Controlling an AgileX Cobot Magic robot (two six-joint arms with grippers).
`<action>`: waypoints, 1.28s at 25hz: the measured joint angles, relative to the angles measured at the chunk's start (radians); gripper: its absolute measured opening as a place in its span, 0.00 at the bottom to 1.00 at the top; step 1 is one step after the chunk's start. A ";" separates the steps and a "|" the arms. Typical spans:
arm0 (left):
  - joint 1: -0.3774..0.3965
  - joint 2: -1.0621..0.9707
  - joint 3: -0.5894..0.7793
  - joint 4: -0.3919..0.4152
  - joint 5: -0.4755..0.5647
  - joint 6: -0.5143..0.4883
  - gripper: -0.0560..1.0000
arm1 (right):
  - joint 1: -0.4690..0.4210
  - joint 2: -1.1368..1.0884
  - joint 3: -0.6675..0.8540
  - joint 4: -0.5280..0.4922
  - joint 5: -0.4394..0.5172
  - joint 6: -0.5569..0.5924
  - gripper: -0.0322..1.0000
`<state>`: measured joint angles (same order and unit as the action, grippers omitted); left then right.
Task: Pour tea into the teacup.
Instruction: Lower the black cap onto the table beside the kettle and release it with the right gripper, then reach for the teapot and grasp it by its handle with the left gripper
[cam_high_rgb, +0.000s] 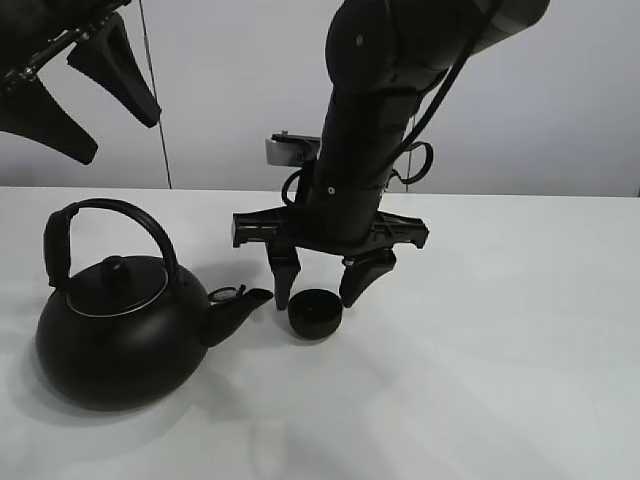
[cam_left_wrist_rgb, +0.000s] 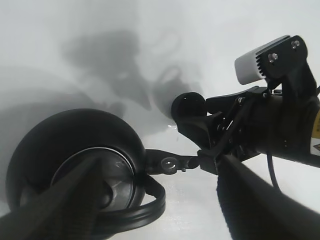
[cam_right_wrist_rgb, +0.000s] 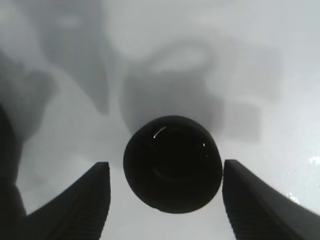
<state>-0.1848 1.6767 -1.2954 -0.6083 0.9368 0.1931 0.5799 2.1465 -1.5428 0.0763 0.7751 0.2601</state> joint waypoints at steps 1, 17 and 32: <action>0.000 0.000 0.000 0.000 0.000 0.000 0.51 | 0.000 -0.002 -0.009 -0.001 0.003 0.000 0.47; 0.000 0.000 0.000 0.000 -0.001 0.000 0.51 | -0.086 -0.088 -0.053 -0.309 0.106 0.027 0.47; 0.000 0.000 0.000 0.000 -0.001 0.000 0.51 | -0.427 -0.678 -0.053 -0.446 0.289 -0.094 0.47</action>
<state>-0.1848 1.6767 -1.2954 -0.6087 0.9358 0.1931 0.1525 1.4682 -1.5960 -0.3696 1.0641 0.1658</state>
